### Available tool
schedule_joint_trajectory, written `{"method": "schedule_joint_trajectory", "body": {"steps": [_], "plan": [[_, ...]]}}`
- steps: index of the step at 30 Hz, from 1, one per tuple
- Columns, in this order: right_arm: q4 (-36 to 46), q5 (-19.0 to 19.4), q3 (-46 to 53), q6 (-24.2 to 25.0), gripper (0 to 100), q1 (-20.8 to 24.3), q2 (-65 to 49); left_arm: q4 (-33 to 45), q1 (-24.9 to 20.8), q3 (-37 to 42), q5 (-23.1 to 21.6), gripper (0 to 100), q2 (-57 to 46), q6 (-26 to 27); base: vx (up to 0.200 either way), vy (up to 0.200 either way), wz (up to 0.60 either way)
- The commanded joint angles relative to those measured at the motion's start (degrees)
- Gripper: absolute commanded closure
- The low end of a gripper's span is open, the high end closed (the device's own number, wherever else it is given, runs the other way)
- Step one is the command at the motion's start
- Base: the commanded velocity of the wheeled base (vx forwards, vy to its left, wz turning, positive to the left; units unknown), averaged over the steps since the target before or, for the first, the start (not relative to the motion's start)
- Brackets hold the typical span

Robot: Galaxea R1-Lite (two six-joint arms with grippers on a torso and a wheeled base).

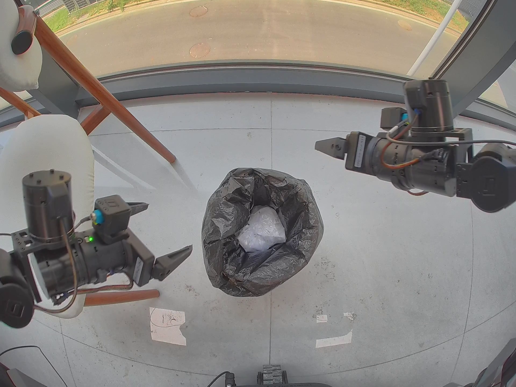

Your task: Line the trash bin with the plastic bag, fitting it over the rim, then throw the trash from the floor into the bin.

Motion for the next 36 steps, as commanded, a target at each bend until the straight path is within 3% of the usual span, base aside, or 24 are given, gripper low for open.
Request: {"method": "schedule_joint_trajectory", "body": {"steps": [1, 12, 16, 19, 24, 29, 36], "plan": [[-4.1, -0.02, 9.49, -0.17, 0, -3.61, -9.22, 2.83, -1.32, 8.83, 0.16, 0, -13.97, -0.17, 0.0, 0.0, 0.0], [-5.77, 1.13, 23.47, -1.48, 0, -11.43, -20.47, 7.49, 2.02, 16.92, 5.35, 0, -33.31, -0.61, 0.0, 0.0, 0.0], [-7.0, 1.39, 27.42, -3.59, 0, -13.98, -23.54, 7.58, 3.61, 17.8, 5.61, 0, -35.59, -0.87, 0.0, 0.0, 0.0], [-7.35, 4.38, 33.22, -6.41, 0, -17.06, -27.94, 8.19, 4.92, 18.76, 6.05, 0, -37.44, -1.22, 0.0, 0.0, 0.0], [-7.26, 4.82, 37.35, -6.93, 0, -21.19, -32.77, 9.51, 7.47, 18.76, 7.63, 0, -39.02, -1.84, 0.0, 0.0, 0.0], [-7.35, 7.98, 44.21, -8.43, 0, -22.24, -39.01, 9.51, 11.34, 18.59, 8.34, 0, -40.34, -3.51, 0.0, 0.0, 0.0], [-7.26, 8.33, 49.13, -10.36, 0, -25.41, -45.69, 10.13, 14.33, 19.82, 11.06, 0, -44.2, -6.59, 0.0, 0.0, 0.0]]}}
